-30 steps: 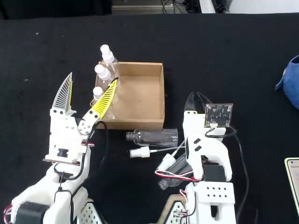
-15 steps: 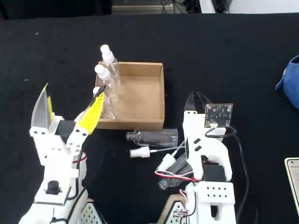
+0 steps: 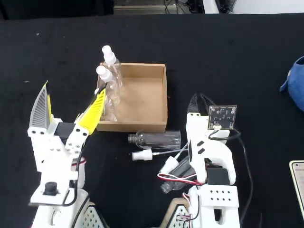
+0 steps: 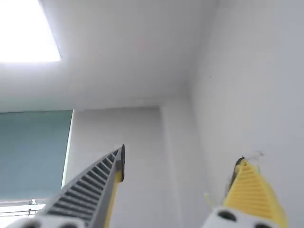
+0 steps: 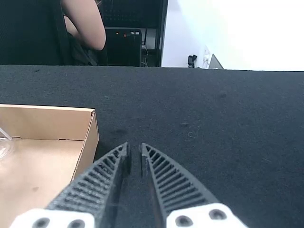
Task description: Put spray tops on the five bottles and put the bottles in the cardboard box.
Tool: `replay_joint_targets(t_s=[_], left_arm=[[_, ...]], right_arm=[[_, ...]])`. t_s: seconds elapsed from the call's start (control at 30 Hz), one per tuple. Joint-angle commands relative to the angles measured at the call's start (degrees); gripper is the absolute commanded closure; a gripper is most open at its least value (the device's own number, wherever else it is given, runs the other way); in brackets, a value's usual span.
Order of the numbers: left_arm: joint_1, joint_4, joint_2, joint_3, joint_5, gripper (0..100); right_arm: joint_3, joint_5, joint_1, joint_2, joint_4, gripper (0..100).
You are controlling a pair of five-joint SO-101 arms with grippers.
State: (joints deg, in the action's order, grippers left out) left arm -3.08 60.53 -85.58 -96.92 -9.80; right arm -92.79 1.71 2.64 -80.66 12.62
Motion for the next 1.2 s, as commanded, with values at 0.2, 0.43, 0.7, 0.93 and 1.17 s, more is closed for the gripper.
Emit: replay_joint_targets(t_s=[0.2,0.43,0.7,0.93,1.17], left_arm=[[0.40,-28.04,-19.69,-0.40,-0.26,78],[0.48,-24.26,-18.64,-0.40,-0.26,92],[0.48,-23.30,-18.64,-0.40,-0.26,97],[0.48,-23.56,-18.64,-0.40,-0.26,97],[0.48,-23.74,-18.02,-0.40,-0.26,97]], right_arm=[[0.31,0.70,0.62,-2.07,-1.76,98.3],[0.31,0.70,0.62,-1.98,-1.76,98.3],[0.31,0.70,0.62,-1.89,-1.76,98.3],[0.31,0.70,0.62,-1.89,-1.76,98.3],[0.31,0.70,0.62,-1.89,-1.76,98.3]])
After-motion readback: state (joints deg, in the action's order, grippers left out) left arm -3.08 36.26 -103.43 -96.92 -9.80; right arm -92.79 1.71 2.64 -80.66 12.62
